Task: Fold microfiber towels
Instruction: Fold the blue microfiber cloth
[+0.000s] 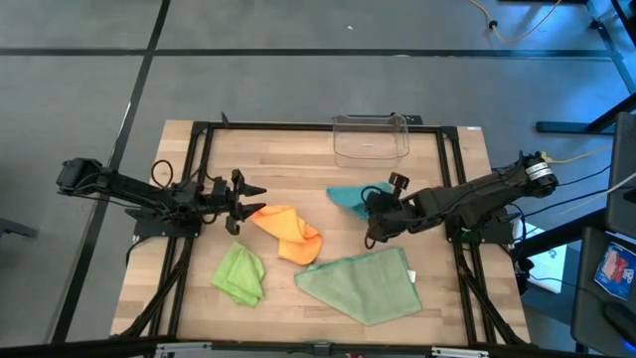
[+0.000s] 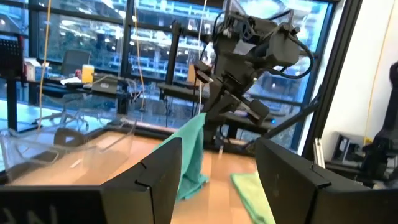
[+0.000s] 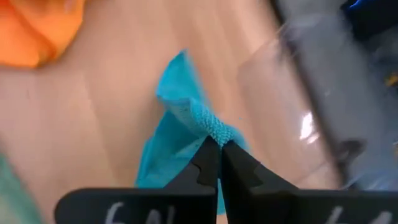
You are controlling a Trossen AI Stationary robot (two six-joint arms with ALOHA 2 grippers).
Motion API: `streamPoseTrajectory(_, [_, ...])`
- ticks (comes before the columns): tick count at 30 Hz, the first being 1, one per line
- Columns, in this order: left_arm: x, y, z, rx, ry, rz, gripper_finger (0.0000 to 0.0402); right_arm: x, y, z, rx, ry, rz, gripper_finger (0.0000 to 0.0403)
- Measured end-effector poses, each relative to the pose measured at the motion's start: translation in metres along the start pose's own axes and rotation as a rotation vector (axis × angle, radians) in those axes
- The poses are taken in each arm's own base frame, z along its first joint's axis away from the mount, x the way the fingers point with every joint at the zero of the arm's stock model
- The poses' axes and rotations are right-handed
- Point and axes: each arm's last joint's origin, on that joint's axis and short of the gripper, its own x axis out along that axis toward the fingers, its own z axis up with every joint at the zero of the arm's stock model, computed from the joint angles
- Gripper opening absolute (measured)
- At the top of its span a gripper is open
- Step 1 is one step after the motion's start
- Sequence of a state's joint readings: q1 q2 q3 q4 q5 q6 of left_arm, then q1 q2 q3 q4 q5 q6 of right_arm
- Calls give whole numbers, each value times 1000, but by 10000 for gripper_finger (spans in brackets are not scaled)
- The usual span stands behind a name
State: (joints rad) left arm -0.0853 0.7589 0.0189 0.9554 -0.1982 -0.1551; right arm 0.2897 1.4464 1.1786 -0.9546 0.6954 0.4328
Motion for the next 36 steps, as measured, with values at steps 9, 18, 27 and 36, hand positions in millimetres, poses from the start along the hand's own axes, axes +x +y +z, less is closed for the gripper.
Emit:
streamPoseTrajectory(9, [30,-13,32,-107,-2,-16,195,-47,-24,50,-42,-203,-61,4])
streamPoseTrajectory(18, [53,-28,21,-78,162,-38,195,-78,-41,74,-38,-305,-32,3])
streamPoseTrajectory(27, [57,-25,23,18,109,-28,195,-91,-49,83,-79,-349,-32,6])
streamPoseTrajectory(36, [83,-33,27,60,132,-31,195,-89,-56,97,-108,-427,-66,3])
